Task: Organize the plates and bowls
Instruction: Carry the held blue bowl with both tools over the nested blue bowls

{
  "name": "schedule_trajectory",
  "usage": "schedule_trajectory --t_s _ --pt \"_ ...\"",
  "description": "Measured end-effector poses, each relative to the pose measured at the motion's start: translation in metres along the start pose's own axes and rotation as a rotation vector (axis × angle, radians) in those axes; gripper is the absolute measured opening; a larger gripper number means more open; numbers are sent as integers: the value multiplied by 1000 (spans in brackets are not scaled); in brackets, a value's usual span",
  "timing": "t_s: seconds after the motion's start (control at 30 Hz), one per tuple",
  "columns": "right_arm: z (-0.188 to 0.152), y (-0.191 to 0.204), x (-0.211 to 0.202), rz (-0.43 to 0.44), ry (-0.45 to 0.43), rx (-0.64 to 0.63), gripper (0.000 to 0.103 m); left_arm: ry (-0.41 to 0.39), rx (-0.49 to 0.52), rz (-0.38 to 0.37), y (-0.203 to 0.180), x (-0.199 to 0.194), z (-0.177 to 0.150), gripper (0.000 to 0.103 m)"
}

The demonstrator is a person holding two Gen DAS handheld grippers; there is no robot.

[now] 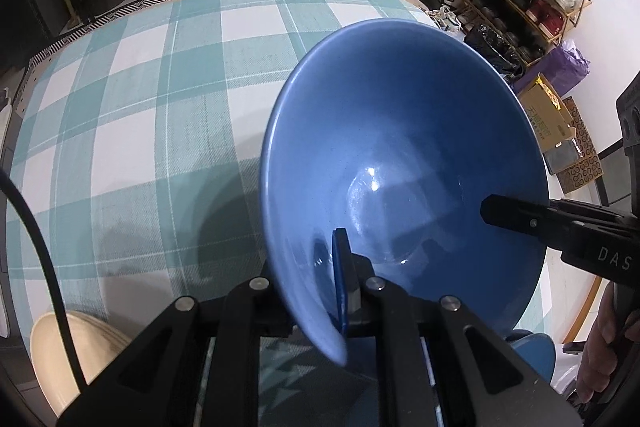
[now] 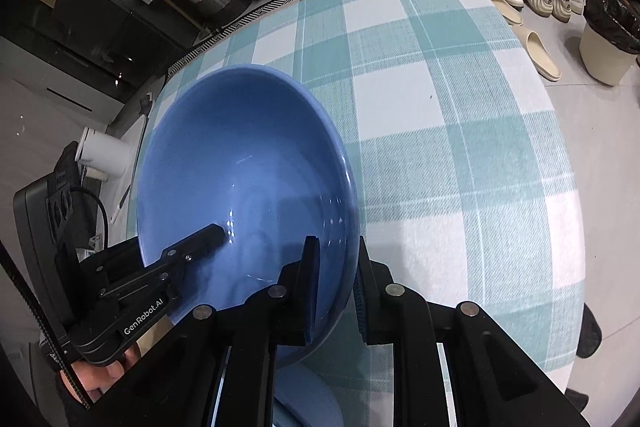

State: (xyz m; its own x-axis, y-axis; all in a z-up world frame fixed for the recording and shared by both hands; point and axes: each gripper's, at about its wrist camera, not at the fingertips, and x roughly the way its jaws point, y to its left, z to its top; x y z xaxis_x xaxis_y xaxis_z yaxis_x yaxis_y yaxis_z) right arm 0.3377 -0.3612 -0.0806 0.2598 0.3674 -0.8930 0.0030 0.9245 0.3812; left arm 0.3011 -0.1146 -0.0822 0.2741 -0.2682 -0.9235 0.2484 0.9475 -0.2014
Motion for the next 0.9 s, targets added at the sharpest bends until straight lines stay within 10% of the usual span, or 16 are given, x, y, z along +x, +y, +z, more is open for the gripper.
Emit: schedule_trajectory --t_s 0.9 --pt "15 3 36 -37 83 -12 17 101 -26 -44 12 30 -5 14"
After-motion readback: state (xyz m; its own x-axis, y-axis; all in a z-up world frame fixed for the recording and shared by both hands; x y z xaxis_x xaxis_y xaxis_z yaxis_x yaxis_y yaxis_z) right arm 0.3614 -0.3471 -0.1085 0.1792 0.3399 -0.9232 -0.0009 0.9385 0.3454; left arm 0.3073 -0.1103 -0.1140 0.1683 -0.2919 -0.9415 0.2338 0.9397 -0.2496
